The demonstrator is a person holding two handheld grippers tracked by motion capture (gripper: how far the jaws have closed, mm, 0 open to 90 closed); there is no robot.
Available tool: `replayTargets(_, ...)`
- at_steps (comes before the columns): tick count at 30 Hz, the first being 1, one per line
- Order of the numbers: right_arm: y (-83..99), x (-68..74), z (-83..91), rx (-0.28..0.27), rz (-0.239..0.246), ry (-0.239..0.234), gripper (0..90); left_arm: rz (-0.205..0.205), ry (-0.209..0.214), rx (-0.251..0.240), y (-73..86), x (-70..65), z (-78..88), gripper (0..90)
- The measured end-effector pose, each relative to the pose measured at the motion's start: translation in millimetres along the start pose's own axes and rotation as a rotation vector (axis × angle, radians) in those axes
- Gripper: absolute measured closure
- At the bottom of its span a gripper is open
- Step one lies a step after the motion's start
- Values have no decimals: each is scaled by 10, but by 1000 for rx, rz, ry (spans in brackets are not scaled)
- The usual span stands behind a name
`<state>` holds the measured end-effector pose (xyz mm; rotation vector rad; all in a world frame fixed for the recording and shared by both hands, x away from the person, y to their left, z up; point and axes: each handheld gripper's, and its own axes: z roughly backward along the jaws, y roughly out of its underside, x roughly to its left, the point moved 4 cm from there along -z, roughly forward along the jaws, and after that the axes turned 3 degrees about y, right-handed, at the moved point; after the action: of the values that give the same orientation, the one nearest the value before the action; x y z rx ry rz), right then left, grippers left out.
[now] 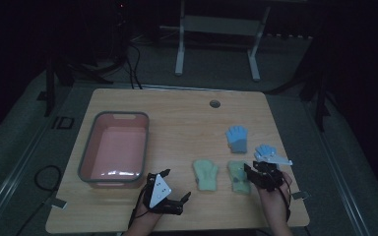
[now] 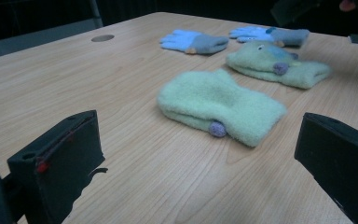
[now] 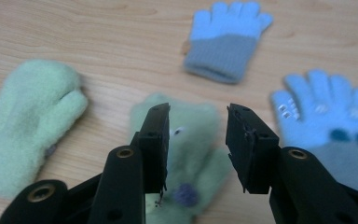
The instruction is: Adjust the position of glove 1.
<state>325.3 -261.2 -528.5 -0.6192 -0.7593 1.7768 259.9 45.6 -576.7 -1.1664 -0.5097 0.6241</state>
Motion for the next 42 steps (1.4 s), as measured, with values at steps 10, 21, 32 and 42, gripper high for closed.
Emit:
replayTargets(10, 32, -135, -28, 19, 49, -101, 610, -4, -7, -1, 0, -2, 1, 10)
replayTargets(21, 246, 89, -188, 13, 50, -67, 583, -32, -12, 7, -1, -33, -8, 10)
replayTargets(32, 391, 230, -309, 3, 152, -11, 818, -42, -14, 8, -1, -41, -9, 10)
replayTargets(42, -23, 414, 28, -68, 23, -56, 830, -39, -15, 6, -2, -39, -9, 10)
